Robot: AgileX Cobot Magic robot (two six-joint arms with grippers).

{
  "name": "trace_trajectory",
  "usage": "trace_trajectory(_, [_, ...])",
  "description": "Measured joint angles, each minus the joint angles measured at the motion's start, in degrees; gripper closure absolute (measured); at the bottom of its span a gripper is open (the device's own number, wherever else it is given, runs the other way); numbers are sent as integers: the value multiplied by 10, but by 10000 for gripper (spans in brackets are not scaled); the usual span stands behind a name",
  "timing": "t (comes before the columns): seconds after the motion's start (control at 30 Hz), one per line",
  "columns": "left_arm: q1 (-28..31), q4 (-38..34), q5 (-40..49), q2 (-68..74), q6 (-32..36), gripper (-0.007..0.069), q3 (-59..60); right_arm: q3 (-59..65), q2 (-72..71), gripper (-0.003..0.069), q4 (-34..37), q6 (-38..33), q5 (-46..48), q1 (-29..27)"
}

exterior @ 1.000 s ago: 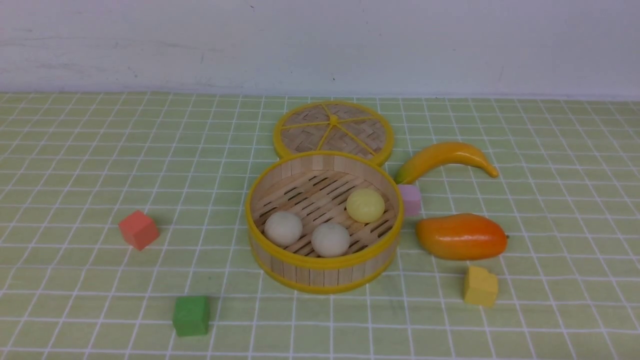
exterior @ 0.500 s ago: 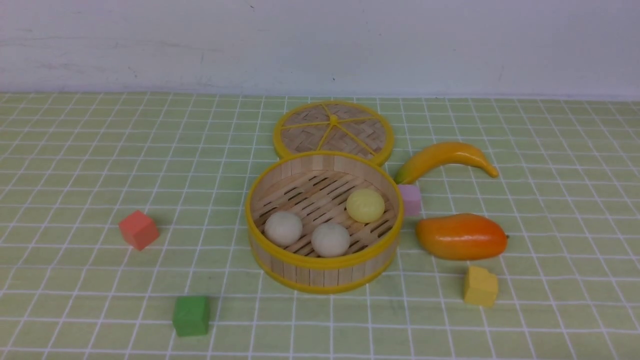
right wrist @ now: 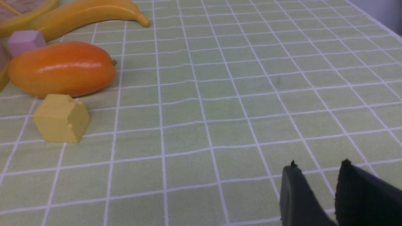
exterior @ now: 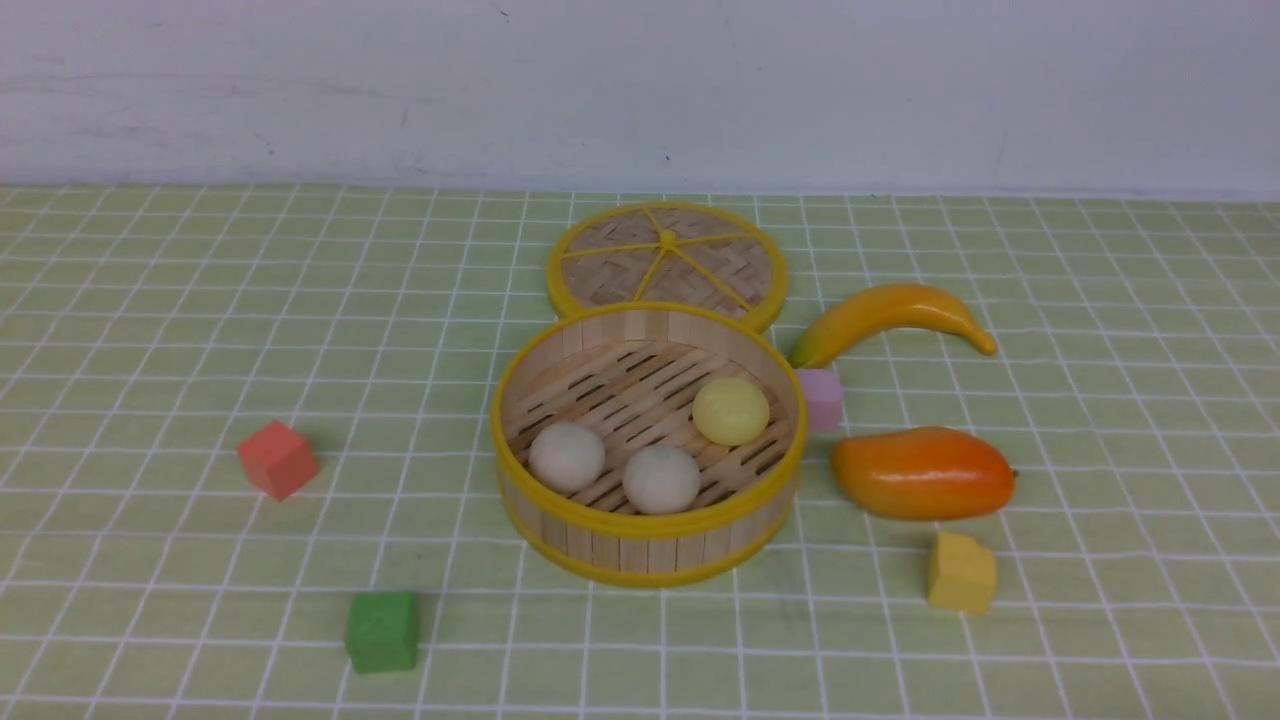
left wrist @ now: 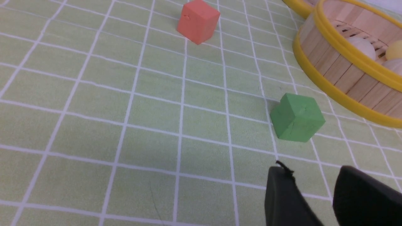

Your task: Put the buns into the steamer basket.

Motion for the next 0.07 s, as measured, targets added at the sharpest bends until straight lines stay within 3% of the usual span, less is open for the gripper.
trace_trajectory(0.07, [0, 0, 0, 0, 0, 387, 0, 0, 0, 456, 0, 0, 0, 0])
